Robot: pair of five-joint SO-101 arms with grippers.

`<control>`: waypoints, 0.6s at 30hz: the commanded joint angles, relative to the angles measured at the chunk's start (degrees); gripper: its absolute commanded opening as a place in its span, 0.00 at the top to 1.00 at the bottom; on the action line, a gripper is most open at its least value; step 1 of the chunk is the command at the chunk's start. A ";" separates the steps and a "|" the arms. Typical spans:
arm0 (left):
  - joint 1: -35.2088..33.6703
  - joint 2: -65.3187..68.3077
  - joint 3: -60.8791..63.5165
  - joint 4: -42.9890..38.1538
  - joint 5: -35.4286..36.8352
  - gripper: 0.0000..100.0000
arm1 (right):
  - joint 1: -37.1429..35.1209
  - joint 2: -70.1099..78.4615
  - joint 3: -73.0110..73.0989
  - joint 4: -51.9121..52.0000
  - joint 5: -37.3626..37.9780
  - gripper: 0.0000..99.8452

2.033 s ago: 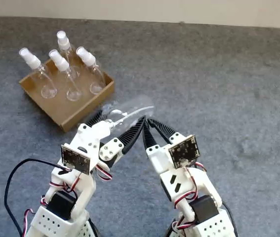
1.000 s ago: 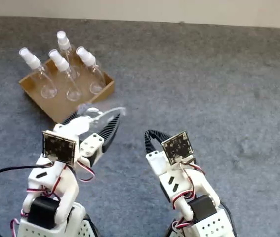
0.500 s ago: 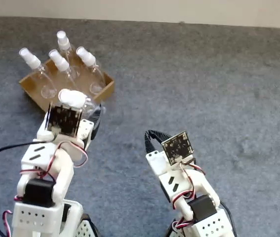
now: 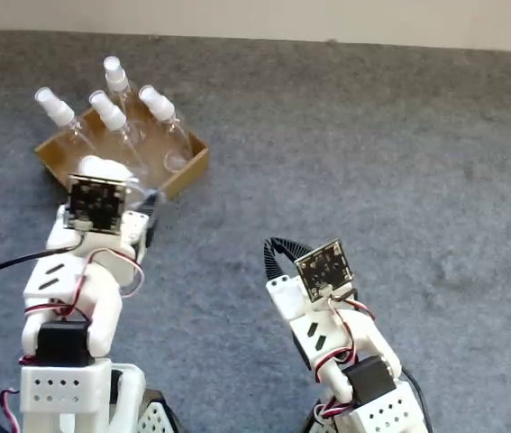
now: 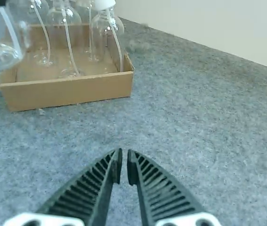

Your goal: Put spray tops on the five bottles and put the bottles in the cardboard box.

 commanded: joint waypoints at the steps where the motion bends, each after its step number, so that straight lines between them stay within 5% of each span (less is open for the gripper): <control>1: -3.91 0.22 -0.57 -0.18 -2.81 0.89 | 1.01 -0.66 5.67 0.04 0.18 0.98; 18: -4.97 0.40 4.62 -10.46 -4.84 0.89 | 1.10 -0.13 6.02 -7.34 0.18 0.98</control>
